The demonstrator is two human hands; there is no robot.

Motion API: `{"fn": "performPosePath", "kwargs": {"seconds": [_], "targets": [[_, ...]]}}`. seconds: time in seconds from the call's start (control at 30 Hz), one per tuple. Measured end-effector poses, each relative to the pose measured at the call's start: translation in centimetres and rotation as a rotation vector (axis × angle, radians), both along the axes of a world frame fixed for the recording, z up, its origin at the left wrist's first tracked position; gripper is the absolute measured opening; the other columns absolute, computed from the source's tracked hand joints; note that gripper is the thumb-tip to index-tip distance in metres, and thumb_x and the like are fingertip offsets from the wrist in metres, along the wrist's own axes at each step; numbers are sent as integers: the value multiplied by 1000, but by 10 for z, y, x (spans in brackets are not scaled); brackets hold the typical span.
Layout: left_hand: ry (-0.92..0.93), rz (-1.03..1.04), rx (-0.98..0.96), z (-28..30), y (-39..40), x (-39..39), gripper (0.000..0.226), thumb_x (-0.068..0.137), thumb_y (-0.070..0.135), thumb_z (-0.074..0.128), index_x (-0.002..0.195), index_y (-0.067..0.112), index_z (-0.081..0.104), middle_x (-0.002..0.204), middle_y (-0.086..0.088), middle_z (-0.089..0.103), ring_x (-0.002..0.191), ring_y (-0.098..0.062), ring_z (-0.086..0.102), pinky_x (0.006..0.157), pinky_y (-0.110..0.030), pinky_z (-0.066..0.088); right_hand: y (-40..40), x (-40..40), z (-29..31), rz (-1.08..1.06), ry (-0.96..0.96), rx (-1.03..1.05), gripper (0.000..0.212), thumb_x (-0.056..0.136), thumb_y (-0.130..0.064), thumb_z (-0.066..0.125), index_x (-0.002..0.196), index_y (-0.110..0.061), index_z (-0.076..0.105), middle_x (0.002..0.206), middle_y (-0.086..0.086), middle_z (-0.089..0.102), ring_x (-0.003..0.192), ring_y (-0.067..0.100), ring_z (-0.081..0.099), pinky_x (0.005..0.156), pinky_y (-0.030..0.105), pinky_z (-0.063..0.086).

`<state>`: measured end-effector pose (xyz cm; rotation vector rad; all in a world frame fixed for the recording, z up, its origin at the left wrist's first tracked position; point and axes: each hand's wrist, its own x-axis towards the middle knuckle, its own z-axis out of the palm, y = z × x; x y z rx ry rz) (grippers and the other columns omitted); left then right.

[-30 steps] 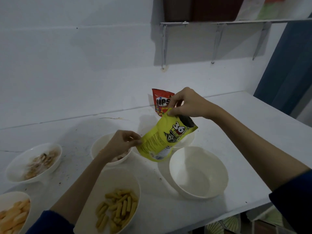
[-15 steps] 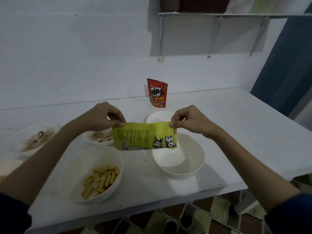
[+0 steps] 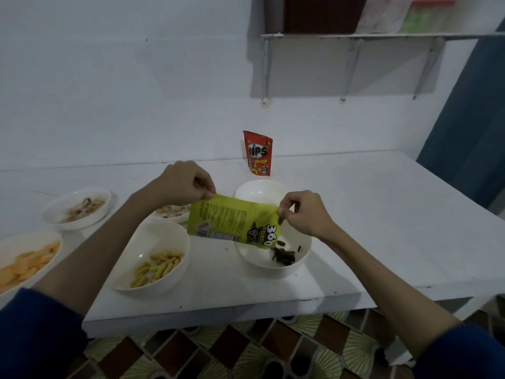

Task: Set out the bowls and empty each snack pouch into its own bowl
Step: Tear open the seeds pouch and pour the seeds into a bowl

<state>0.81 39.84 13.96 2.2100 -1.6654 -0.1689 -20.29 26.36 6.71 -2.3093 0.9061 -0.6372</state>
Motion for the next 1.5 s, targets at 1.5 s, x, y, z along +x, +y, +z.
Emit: {"fn": "performPosePath", "kwargs": {"seconds": [1.5], "targets": [[-279,-79,-76,43,-23,-34,13,83,18,61,89,25,71,88,13,53,92,-12,51,86,-31,24,15,-4,11,-45,247,-45,9,80,-11,59,79,-20,62,96,2,70,83,16,49,85,37,38]]}}
